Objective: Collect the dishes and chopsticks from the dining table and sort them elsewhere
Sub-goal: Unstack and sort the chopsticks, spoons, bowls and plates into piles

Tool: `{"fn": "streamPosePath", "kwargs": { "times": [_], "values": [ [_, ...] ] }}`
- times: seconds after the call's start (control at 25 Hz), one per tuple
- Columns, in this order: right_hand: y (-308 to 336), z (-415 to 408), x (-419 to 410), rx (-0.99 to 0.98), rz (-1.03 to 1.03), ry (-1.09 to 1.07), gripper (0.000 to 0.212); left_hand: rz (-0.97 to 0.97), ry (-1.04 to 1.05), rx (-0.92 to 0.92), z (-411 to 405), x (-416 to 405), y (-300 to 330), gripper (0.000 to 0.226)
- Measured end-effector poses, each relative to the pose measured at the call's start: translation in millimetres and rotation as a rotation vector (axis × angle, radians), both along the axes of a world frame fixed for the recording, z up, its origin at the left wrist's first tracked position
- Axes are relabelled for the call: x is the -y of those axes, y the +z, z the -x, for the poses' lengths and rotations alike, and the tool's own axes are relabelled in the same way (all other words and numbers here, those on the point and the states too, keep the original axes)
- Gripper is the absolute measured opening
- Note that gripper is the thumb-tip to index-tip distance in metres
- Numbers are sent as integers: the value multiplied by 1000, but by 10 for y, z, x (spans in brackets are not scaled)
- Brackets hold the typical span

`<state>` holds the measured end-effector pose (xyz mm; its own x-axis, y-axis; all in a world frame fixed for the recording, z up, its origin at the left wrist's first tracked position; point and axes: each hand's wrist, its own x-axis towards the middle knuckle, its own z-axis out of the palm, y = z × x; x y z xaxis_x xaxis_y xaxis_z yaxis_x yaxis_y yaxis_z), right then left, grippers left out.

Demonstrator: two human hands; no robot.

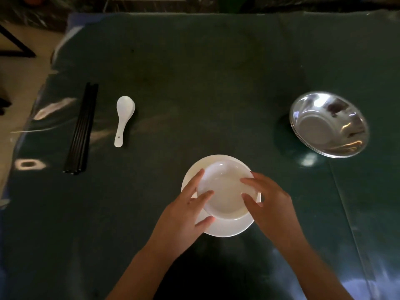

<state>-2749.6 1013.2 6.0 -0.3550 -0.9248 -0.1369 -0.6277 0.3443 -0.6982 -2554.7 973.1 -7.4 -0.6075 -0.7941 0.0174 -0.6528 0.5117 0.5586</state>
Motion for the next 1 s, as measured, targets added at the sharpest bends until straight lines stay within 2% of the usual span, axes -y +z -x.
{"fn": "streamPosePath", "kwargs": {
  "times": [0.08, 0.2, 0.52, 0.76, 1.0],
  "values": [
    [-4, -13, 17, 61, 25, -69, 33, 14, 1, -24, -18, -7, -24, 51],
    [66, -55, 129, 95, 45, -51, 34, 42, 37, -72, -83, 51, -35, 49],
    [214, -263, 1277, 154, 56, 194, 31, 158, 240, -84, -367, 904, 85, 46],
    [-35, -472, 2002, 188, 69, 212, 33, 150, 300, -47, -543, 1517, -117, 43],
    [-209, -485, 2176, 135, 39, 216, 34, 99, 315, -65, -543, 1701, -276, 43]
  ]
}}
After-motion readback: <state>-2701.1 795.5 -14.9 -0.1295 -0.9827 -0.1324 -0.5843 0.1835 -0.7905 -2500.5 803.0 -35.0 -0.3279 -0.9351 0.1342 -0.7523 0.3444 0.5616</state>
